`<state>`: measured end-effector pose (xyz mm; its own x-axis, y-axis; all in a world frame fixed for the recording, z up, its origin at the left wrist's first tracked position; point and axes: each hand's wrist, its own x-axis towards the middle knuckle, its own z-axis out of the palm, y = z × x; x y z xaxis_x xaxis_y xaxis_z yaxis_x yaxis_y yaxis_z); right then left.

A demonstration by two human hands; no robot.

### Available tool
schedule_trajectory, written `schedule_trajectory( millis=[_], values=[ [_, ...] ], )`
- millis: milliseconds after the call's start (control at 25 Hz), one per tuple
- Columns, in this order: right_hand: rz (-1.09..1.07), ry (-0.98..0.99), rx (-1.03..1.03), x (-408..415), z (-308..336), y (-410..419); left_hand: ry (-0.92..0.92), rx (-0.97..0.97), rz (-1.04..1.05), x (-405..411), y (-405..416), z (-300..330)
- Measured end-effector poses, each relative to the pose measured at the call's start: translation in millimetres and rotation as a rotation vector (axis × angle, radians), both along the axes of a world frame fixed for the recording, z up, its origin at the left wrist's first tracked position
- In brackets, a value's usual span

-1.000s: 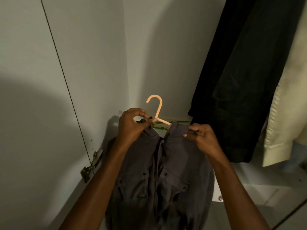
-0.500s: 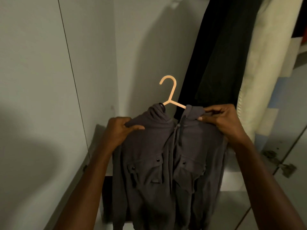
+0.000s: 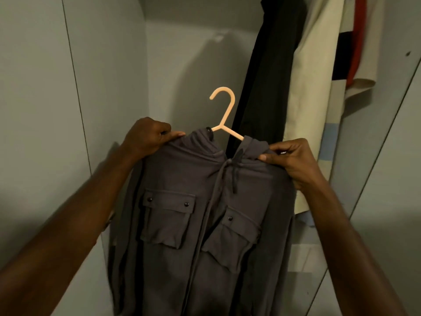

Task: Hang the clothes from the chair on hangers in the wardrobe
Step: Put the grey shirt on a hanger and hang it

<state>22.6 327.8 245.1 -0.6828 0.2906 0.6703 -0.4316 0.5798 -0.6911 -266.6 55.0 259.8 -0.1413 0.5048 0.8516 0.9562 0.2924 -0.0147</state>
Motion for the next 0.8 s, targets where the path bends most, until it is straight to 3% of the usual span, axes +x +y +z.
schedule_trajectory(
  millis=[200, 360, 440, 520, 800],
  values=[
    [-0.047, -0.021, -0.083, 2, -1, 7, -0.186, 0.084, -0.008, 22, 14, -2],
    [-0.102, -0.034, -0.132, 2, -6, 7, -0.72, 0.276, 0.114, 54, -16, -36],
    [-0.143, -0.053, -0.083, -1, -9, -3, -0.725, 0.224, 0.277, 74, -19, -61],
    [-0.173, -0.057, -0.066, -7, -9, -12, -0.614, 0.271, 0.351, 89, -13, -91],
    [-0.205, -0.064, -0.109, -4, 10, -31, -0.701, 0.598, 0.156, 78, -4, -134]
  ],
)
